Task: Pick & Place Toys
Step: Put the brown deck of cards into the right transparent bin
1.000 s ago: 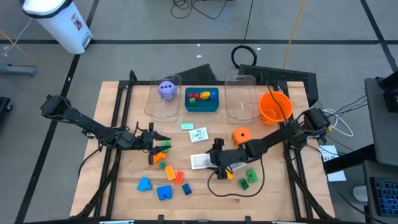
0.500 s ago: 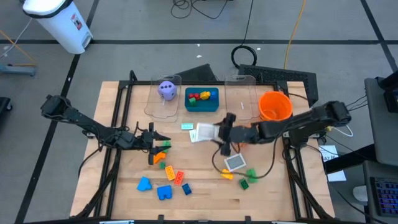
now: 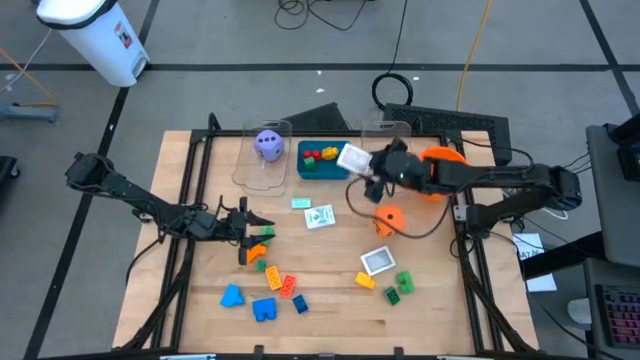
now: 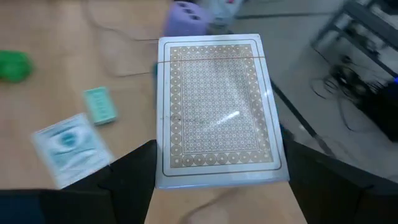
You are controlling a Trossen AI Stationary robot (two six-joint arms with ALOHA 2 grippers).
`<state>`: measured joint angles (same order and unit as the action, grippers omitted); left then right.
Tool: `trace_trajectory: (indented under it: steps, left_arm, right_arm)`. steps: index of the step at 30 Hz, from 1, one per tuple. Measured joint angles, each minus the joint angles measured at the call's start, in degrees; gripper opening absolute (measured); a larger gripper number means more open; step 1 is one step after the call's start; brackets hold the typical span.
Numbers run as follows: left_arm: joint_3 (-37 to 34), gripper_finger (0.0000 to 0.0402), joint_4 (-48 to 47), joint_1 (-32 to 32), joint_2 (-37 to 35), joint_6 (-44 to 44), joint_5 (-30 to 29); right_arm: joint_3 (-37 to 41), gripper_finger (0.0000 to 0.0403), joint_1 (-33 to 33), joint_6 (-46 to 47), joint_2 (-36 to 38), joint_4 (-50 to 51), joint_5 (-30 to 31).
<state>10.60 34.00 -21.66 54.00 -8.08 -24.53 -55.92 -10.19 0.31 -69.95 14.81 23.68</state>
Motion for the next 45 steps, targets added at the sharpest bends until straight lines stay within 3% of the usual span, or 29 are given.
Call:
trace_trajectory:
  steps: [16,22,34,45]
  left_arm:
    - [-0.01,0.0170,0.13,1.21,0.00,0.05,0.03]
    - [-0.01,0.0171,0.00,2.74,0.00,1.70,0.02]
    - [-0.01,0.0170,-0.29,8.20,0.00,3.13,0.12]
    - [-0.01,0.0170,-1.38,12.10,0.00,3.46,4.13]
  right_arm:
    - [0.00,0.0301,-25.41,-3.22,1.09,7.49,-18.07]
    - [0.00,0.0303,-32.09,-6.35,-0.23,8.57,-23.91]
    - [0.00,0.0302,-33.73,-11.74,-9.41,8.99,-25.33]
    - [-0.57,0.0303,-36.43,-13.81,-15.32,6.55,-25.41]
